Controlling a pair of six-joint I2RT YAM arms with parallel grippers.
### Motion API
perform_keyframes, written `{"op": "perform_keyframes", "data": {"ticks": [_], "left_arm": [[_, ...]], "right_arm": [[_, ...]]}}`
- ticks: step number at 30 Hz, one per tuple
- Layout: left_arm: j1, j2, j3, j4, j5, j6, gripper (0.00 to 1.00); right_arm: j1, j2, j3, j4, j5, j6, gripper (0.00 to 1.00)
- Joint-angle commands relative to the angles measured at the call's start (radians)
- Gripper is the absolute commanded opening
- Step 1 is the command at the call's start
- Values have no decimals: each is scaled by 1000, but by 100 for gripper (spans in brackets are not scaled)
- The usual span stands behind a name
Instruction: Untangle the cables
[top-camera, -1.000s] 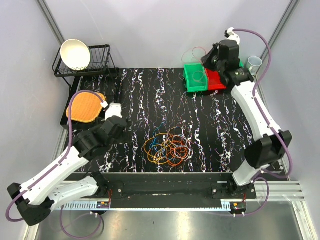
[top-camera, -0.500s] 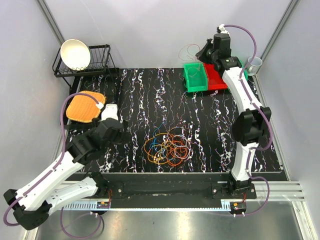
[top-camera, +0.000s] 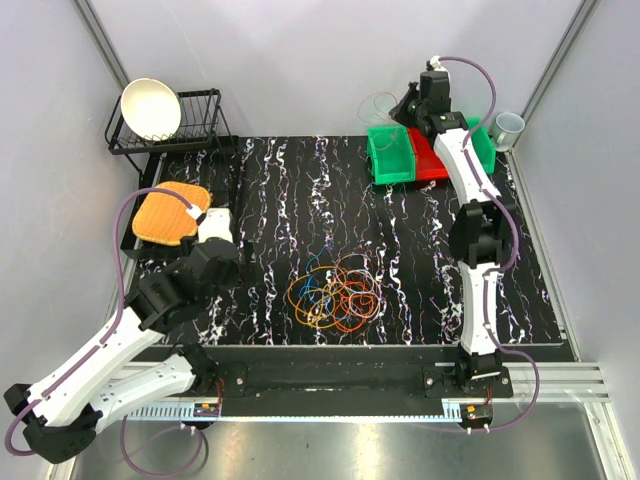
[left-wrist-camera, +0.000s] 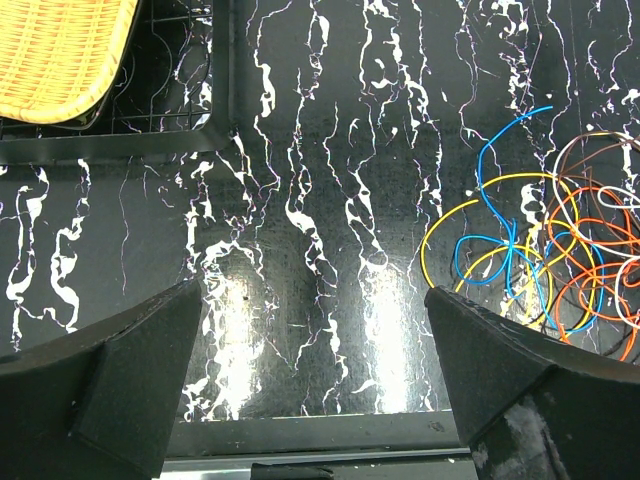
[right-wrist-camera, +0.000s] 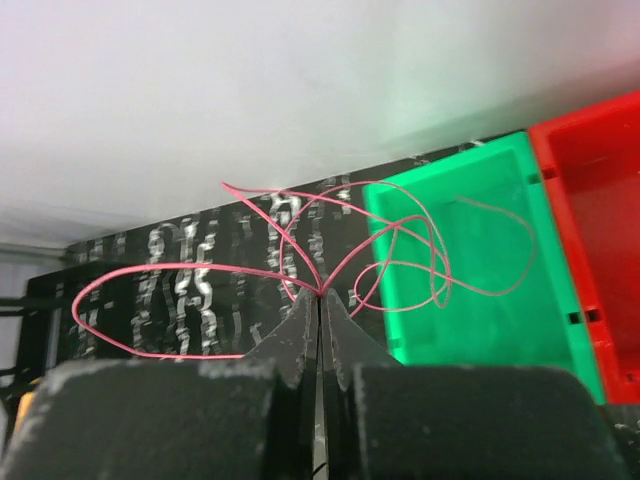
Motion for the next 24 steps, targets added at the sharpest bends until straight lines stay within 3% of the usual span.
{"op": "perform_keyframes", "data": {"ticks": [1, 16, 18, 21, 24], "left_arm": [[-1, -9, -5, 41, -12, 15, 99], [-1, 0, -6, 39, -14, 16, 99], [-1, 2, -6, 39, -12, 16, 99], [-1, -1, -8, 41, -12, 15, 99], [-1, 0, -6, 41, -12, 16, 99]], "right_arm": [[-30, 106, 143, -39, -24, -25, 0], [-32, 120, 84, -41, 12, -37, 0], [-32, 125, 91, -50, 34, -36, 35], [-36, 120, 113, -89, 68, -27, 77], [-41, 94, 111, -98, 103, -11, 88]]}}
